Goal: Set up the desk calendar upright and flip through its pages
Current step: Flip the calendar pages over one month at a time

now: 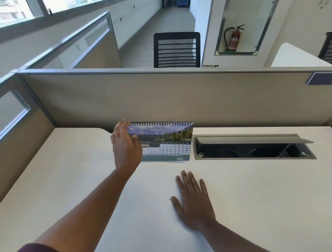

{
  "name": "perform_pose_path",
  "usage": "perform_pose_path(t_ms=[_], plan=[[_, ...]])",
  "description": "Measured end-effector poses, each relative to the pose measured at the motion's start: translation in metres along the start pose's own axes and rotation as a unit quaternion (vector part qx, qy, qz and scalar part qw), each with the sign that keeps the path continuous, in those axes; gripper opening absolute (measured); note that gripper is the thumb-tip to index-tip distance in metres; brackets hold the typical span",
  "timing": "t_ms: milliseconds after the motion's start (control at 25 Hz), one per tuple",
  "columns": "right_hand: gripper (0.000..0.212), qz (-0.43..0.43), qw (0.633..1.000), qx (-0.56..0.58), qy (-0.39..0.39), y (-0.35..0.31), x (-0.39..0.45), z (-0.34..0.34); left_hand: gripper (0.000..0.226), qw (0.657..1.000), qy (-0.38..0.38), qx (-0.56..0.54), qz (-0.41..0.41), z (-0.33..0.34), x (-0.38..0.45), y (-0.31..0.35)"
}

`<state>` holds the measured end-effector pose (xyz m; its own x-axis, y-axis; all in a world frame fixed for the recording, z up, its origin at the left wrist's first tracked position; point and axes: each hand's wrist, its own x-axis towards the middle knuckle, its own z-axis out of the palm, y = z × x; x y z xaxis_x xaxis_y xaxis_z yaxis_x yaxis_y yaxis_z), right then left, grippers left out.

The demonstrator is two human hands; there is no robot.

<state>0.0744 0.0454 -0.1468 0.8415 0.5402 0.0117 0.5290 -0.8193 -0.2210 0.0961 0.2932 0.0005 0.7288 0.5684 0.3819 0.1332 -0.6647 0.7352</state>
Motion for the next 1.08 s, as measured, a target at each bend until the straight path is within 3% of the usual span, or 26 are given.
perform_pose_path(t_ms=[40, 120, 240, 600, 1080], plan=[[0.072, 0.000, 1.000, -0.001, 0.000, 0.000, 0.000, 0.000, 0.048, 0.997, 0.016, -0.022, -0.068, 0.004, -0.009, -0.002], [0.072, -0.001, 1.000, -0.002, -0.002, 0.001, 0.000, 0.000, 0.053, 0.977, -0.023, -0.063, -0.205, 0.014, -0.020, -0.007], [0.073, 0.000, 1.000, -0.004, -0.004, 0.001, 0.000, 0.000, 0.045, 0.944, -0.080, -0.111, -0.299, 0.025, -0.026, -0.015], [0.072, 0.002, 1.000, -0.006, -0.006, 0.001, 0.000, 0.000, 0.026, 0.921, -0.019, -0.131, -0.366, 0.013, -0.028, -0.032], [0.072, 0.004, 1.000, -0.007, -0.003, 0.002, -0.001, 0.002, 0.004, 0.911, -0.042, -0.195, -0.361, -0.010, -0.022, -0.054]])
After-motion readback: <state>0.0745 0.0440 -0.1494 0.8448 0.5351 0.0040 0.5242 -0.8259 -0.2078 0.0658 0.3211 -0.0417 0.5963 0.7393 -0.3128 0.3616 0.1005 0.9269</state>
